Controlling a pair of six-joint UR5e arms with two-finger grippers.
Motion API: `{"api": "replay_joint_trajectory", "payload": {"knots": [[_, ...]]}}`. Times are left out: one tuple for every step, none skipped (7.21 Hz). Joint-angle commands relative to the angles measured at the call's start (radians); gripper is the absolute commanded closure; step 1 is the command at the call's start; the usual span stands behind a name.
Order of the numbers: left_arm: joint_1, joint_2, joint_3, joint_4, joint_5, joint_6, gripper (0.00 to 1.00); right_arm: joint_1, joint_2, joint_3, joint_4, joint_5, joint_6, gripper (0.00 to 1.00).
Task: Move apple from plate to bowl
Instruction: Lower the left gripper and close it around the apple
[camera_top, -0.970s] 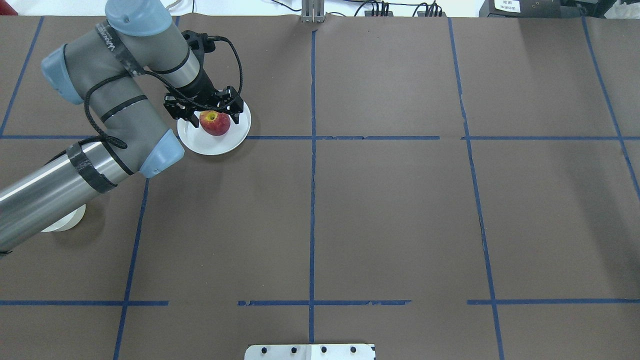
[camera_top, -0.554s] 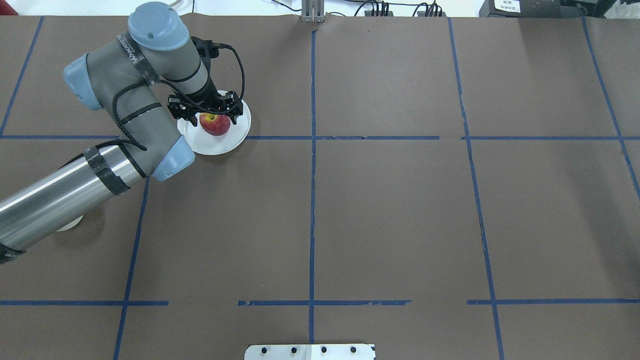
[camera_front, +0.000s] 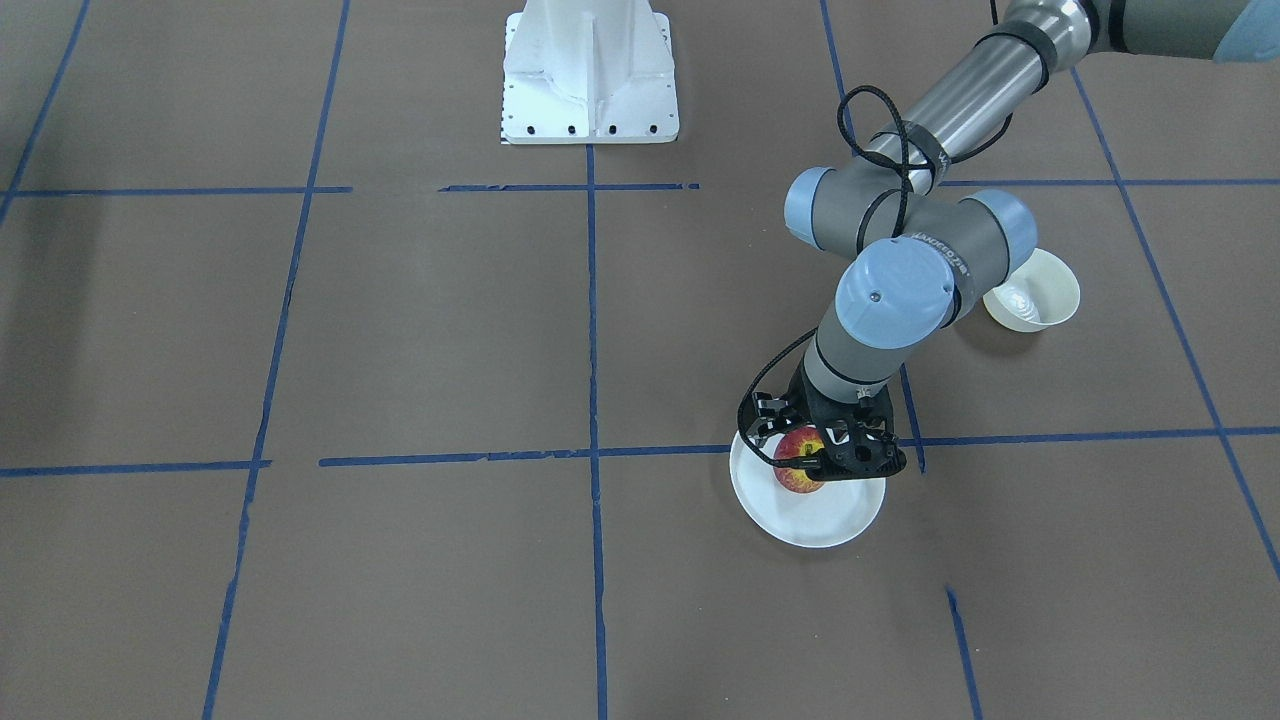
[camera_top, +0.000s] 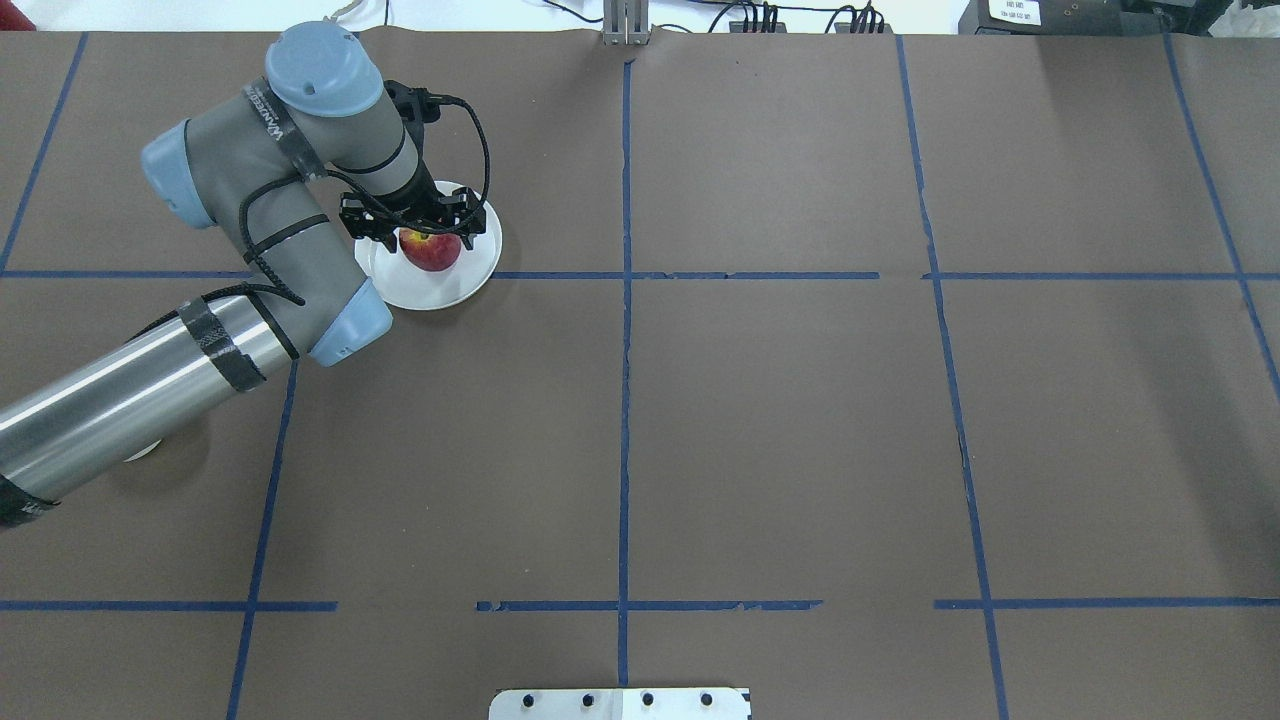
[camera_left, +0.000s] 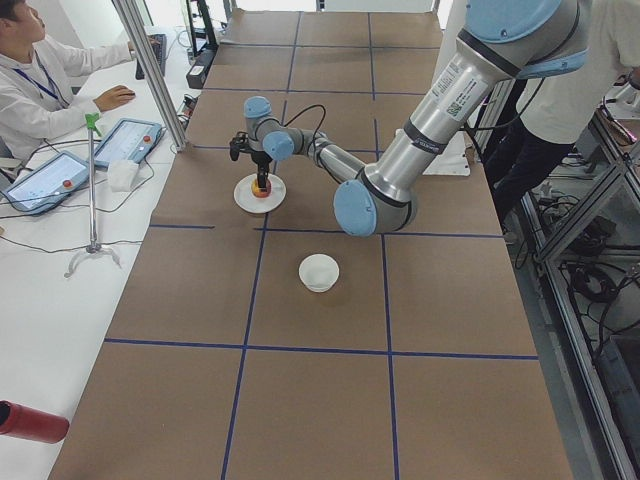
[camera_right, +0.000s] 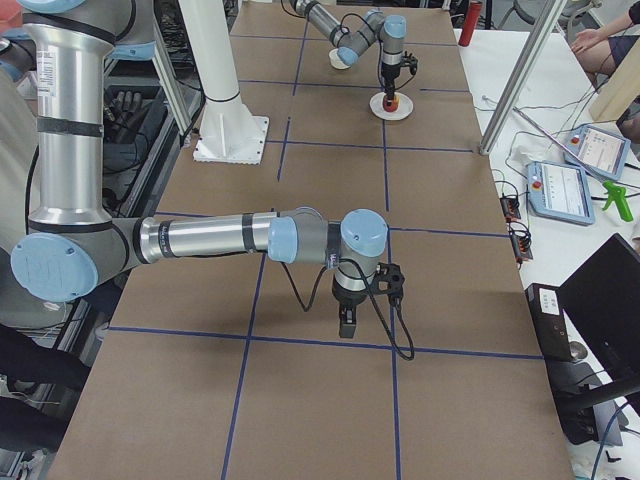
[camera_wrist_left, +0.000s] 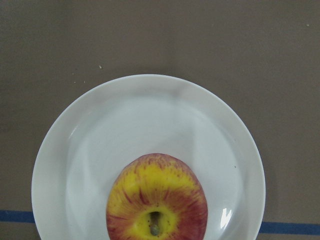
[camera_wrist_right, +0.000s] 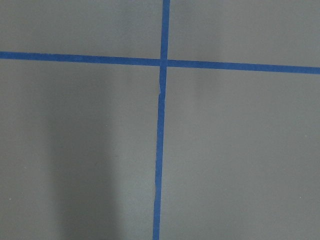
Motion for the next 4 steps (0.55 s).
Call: {"api": "replay_joint_trajectory", "payload": {"knots": [[0.000,0.002,0.014,-0.015,0.002,0.002,0.00,0.000,0.000,0.000,0.000,0.000,0.001,0.00],[0.000,0.001,0.024,-0.015,0.002,0.002,0.00,0.000,0.000,0.000,0.000,0.000,0.000,0.00],[0.000,-0.001,0.030,-0.020,0.002,0.002,0.00,0.000,0.000,-0.002,0.000,0.000,0.001,0.00],[0.000,-0.001,0.058,-0.060,0.002,0.001,0.00,0.000,0.000,0.000,0.000,0.000,0.001,0.00]]}}
